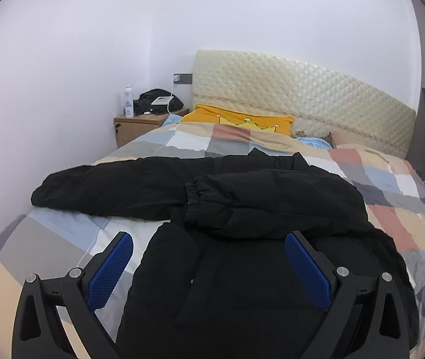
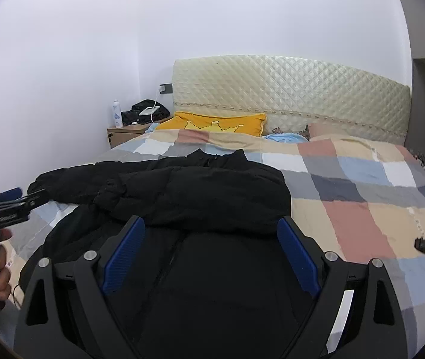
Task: Fold large clothes
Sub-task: 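Move the left gripper to the cuff of the other sleeve, then grasp the sleeve with the left gripper, lift and fold it across the body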
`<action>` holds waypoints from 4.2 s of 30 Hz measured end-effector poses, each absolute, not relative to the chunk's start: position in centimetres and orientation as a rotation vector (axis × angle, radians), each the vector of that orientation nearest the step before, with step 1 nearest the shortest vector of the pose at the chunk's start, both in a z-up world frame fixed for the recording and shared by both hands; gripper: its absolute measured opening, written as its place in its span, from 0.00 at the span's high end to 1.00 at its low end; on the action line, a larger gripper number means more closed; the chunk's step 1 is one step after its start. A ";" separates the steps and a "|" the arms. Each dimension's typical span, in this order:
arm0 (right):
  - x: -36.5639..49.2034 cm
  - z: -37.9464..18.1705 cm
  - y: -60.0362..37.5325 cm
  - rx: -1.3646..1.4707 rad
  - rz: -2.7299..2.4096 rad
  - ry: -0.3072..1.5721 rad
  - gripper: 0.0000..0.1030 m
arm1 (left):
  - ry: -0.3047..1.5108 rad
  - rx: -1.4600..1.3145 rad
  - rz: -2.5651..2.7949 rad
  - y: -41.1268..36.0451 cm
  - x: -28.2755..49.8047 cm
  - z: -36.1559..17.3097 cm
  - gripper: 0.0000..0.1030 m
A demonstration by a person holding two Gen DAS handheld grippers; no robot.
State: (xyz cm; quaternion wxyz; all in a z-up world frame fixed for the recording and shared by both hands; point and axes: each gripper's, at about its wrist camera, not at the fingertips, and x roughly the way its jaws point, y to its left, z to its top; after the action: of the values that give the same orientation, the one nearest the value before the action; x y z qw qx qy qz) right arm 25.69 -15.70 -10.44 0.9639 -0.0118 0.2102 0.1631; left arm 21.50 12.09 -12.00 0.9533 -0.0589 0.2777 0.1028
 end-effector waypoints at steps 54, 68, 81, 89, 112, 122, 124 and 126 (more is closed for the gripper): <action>17.7 -15.8 -21.0 0.061 0.237 0.446 0.00 | 0.720 -0.329 0.300 34.0 30.3 -12.6 0.00; 19.1 -16.0 -18.4 0.031 0.184 0.497 0.00 | 0.848 -0.698 0.341 50.4 31.1 -24.4 0.01; 23.7 -18.0 -14.7 -0.024 0.117 0.595 0.00 | 0.747 -0.944 0.317 58.6 33.2 -30.8 0.01; 25.6 -18.1 -13.0 -0.059 0.106 0.581 0.00 | 0.717 -0.894 0.417 60.9 37.2 -31.2 0.01; 23.6 -16.0 -14.0 0.038 0.177 0.564 0.00 | 0.622 -0.671 0.491 57.4 36.8 -16.5 0.86; 22.1 -15.2 -15.7 0.058 0.247 0.555 0.00 | 0.526 -0.612 0.424 50.7 36.1 -5.5 0.88; 21.9 -15.0 -16.2 0.072 0.265 0.550 0.00 | 0.506 -0.590 0.404 48.6 36.2 -3.0 0.88; 21.7 -14.6 -16.6 0.084 0.289 0.536 0.00 | 0.483 -0.583 0.378 46.6 36.2 -0.9 0.88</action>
State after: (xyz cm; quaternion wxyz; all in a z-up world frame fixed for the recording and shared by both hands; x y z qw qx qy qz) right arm 21.74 -16.62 -14.59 0.9532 0.0414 0.2637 0.1423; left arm 36.22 46.59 -0.88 0.9118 -0.2827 0.2345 0.1834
